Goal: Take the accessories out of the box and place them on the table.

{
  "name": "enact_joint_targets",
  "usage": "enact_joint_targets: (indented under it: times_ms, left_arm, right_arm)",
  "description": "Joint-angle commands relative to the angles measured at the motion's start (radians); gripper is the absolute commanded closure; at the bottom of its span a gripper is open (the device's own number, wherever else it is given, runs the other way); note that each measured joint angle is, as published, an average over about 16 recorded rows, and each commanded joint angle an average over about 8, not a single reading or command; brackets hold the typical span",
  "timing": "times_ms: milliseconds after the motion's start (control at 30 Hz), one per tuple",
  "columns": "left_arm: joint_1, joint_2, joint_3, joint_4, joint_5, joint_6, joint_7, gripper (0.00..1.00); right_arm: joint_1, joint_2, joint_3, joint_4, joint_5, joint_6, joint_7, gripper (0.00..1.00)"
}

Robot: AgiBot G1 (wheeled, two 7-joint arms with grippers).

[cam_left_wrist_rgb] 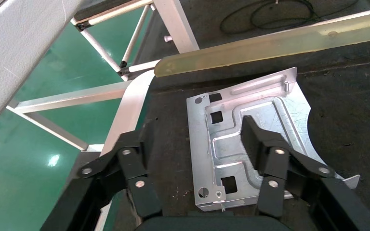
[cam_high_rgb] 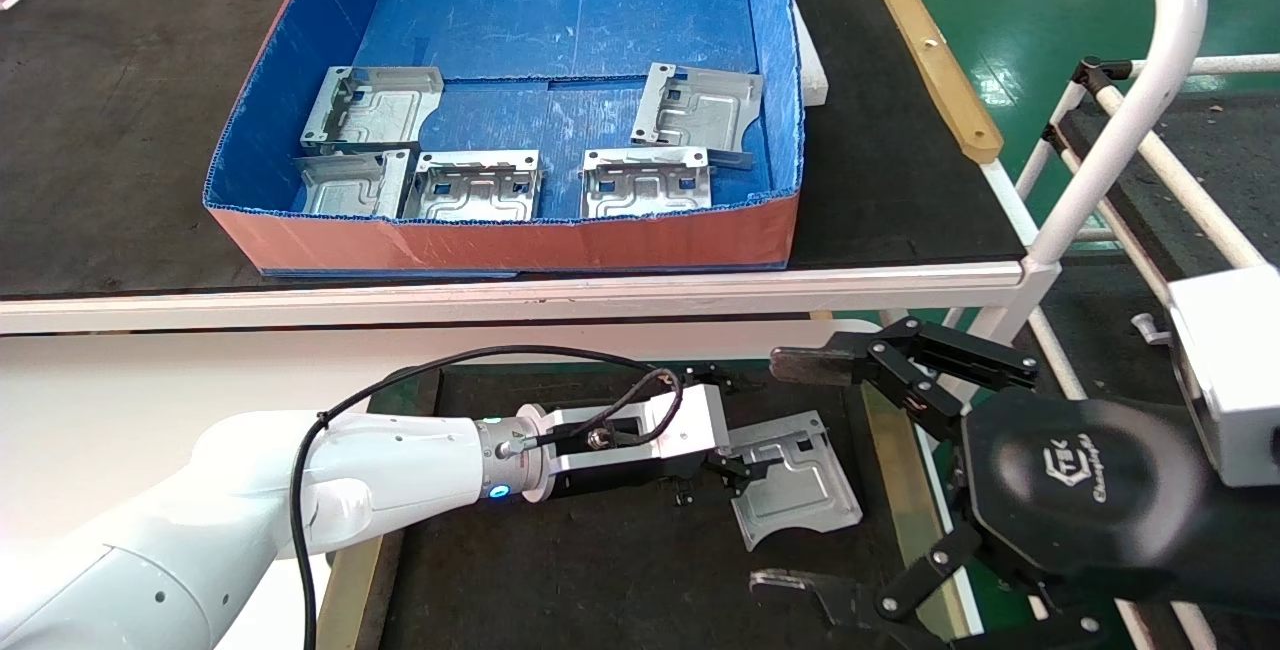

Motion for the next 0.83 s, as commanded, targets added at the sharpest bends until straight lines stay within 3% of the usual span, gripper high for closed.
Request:
enact_joint_targets:
  times_ms: [33,833]
  left_arm:
    - [0.001,-0.001,-0.002,-0.002,0.000,0.001,-0.002,0.00]
    - [0.123,-0.276,-0.254,-0.338,-0.045,0.200,-0.339,0.00]
  right_arm:
    - [0.000,0.000,0.000,0.000,0.000,0.000,0.000,0.00]
    - [0.000,0.000,-0.001,0.000,0.000,0.000,0.000,0.00]
